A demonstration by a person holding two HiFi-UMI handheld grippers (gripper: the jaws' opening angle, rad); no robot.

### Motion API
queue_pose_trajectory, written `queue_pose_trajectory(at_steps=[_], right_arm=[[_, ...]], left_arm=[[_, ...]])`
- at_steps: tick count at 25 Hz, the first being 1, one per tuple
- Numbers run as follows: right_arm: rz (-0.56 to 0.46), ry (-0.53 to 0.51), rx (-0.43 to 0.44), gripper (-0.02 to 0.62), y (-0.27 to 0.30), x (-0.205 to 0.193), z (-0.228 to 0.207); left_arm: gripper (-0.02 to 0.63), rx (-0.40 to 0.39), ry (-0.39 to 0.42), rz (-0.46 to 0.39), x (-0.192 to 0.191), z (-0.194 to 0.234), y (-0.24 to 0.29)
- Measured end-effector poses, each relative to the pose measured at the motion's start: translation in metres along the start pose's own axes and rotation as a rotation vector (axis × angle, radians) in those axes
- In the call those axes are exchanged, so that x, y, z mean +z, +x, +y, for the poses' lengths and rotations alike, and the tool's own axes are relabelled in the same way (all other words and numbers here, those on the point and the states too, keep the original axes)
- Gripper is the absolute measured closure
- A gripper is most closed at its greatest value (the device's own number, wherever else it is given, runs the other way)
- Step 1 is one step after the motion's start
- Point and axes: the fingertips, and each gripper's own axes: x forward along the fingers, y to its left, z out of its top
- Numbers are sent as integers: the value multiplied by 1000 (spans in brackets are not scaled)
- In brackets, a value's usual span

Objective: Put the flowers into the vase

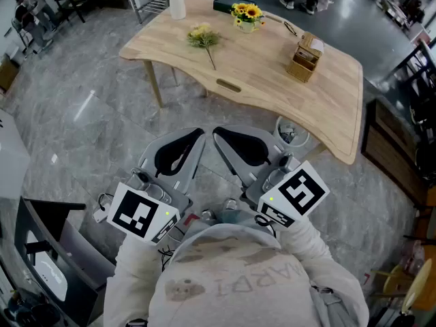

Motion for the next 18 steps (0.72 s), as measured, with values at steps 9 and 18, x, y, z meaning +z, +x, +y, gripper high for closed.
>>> queue_pose_trajectory(at_steps=[9, 18], right_arm=[[1, 1, -7, 569, 5, 1, 6], [-5, 12, -25, 569, 13, 1, 14]], left_arm=[[604, -5, 2, -5, 2, 5, -6], [604, -11, 11, -17, 5, 11, -17]])
